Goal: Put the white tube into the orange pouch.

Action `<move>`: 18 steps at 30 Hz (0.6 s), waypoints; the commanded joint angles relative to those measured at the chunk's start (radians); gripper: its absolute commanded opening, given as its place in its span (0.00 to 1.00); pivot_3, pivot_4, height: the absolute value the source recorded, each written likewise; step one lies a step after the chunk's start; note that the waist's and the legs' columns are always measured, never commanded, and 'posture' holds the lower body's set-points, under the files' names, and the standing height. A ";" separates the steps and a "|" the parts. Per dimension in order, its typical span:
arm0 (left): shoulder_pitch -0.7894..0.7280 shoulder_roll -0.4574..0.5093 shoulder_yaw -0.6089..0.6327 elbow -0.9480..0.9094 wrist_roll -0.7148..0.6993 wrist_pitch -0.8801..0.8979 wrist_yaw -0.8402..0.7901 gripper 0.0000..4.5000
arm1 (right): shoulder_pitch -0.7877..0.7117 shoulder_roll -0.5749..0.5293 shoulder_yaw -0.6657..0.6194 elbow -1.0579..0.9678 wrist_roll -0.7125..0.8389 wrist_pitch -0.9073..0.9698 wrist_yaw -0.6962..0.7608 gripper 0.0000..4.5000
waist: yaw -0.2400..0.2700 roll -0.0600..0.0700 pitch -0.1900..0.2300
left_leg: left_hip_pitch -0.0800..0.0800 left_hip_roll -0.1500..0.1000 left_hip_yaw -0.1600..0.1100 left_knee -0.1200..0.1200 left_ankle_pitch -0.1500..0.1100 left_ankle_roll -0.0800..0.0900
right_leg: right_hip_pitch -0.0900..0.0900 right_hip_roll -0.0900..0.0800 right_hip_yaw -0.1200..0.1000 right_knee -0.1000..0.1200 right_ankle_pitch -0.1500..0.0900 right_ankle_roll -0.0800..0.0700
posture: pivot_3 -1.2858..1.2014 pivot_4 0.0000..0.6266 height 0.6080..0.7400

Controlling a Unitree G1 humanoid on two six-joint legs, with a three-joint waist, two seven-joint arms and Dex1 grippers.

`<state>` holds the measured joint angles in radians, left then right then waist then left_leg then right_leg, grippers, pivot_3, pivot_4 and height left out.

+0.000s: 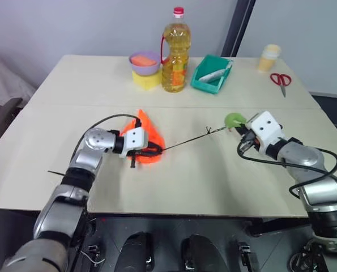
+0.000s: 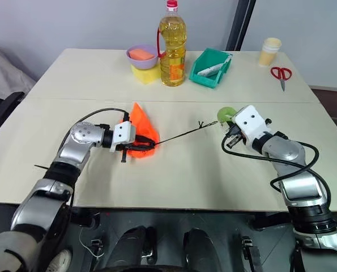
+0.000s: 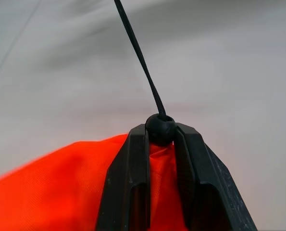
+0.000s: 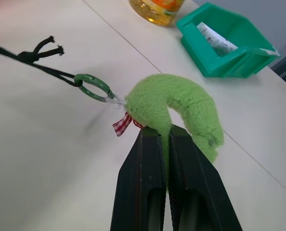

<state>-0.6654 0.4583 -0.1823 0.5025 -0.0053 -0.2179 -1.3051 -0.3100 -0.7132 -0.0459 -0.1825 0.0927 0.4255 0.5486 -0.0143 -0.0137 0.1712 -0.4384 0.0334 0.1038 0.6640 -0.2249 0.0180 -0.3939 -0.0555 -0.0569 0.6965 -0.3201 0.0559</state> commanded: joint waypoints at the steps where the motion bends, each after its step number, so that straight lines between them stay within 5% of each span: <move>1: 0.070 0.032 -0.017 -0.106 -0.031 0.167 -0.011 0.05 | -0.009 -0.004 -0.026 -0.043 0.030 0.001 0.035 0.00 | 0.000 0.000 0.000 | 0.001 0.000 0.000 0.000 0.000 0.000 | 0.001 0.000 0.000 0.000 0.000 0.000 | 0.52 0.24 0.97; 4: 0.102 0.030 -0.001 -0.216 -0.105 0.320 -0.013 0.38 | 0.008 0.001 -0.019 -0.092 0.086 0.048 0.084 0.24 | 0.001 0.000 0.000 | 0.001 0.000 0.000 0.000 0.000 0.000 | 0.000 0.000 0.000 0.001 0.000 0.000 | 0.52 0.24 0.97; 9: 0.172 0.060 0.083 -0.422 -0.219 0.544 0.064 0.92 | 0.084 -0.028 -0.034 -0.154 0.114 0.068 0.131 0.79 | 0.003 0.000 0.000 | 0.000 0.000 0.000 0.000 0.000 0.000 | 0.001 -0.001 0.000 0.001 0.000 0.000 | 0.52 0.24 0.97; 18: 0.390 0.157 0.366 -0.731 -0.439 0.870 0.277 0.92 | 0.284 -0.028 -0.212 -0.188 0.254 0.055 0.210 0.79 | 0.004 0.000 0.000 | 0.001 0.000 -0.001 0.000 0.000 0.000 | 0.002 -0.001 0.000 0.000 0.000 0.000 | 0.52 0.24 0.97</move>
<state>-0.2805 0.6092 0.1022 -0.1630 -0.3862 0.6099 -1.0851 -0.0388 -0.7354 -0.2073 -0.3439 0.3136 0.4968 0.7437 -0.0104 -0.0142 0.1716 -0.4363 0.0336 0.1022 0.6636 -0.2250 0.0180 -0.3914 -0.0571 -0.0570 0.6967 -0.3203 0.0557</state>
